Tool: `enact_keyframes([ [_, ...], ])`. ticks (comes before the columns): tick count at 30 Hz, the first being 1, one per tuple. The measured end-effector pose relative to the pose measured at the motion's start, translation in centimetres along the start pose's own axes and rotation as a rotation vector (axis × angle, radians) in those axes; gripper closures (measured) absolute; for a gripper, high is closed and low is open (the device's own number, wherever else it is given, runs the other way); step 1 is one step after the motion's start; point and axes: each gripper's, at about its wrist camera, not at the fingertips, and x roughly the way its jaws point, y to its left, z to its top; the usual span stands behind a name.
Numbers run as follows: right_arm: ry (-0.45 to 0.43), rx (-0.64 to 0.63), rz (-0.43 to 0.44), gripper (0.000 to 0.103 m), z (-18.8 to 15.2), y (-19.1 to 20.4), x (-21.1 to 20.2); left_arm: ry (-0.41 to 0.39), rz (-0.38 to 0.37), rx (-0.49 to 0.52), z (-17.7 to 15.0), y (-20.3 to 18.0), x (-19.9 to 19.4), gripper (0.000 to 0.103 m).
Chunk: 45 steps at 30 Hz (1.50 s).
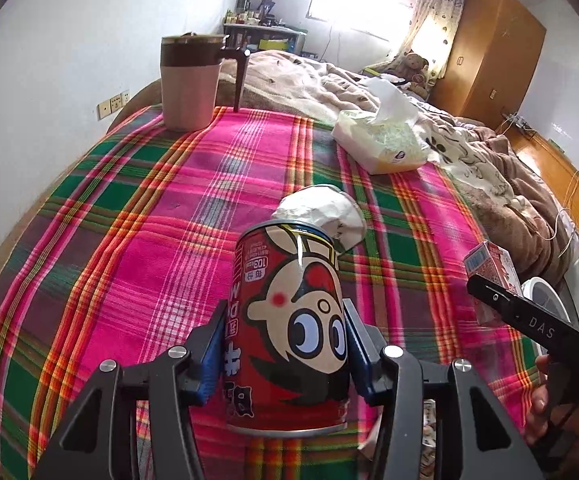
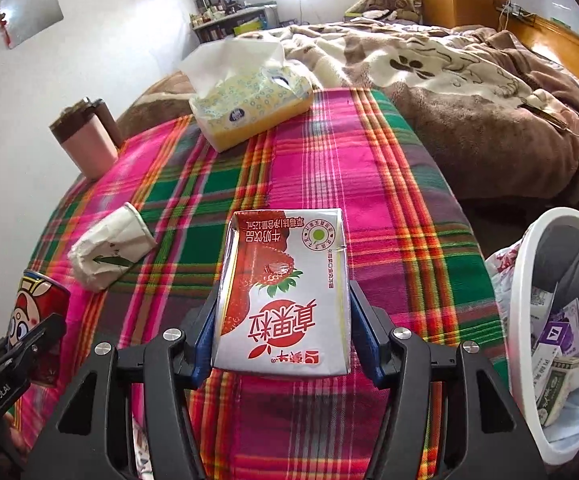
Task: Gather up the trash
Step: 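Carry the milk carton and red can over the white bin with both grippers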
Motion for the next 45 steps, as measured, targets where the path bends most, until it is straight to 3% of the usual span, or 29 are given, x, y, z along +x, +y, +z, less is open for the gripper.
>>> enact_keyframes([
  [12,-0.120,-0.012,0.029,0.045,-0.5,-1.9,-5.6,-0.099,-0.049,0.071,-0.4,-4.6,-5.0,0.051],
  [24,-0.213,0.015,-0.002,0.045,-1.9,-6.0,-10.3,-0.161,-0.139,0.174,-2.3,-11.6,-8.6,0.051],
  [45,-0.294,0.132,-0.129,0.045,-3.6,-15.3,-14.7,-0.163,-0.318,0.366,-5.9,-25.2,-8.5,0.051],
])
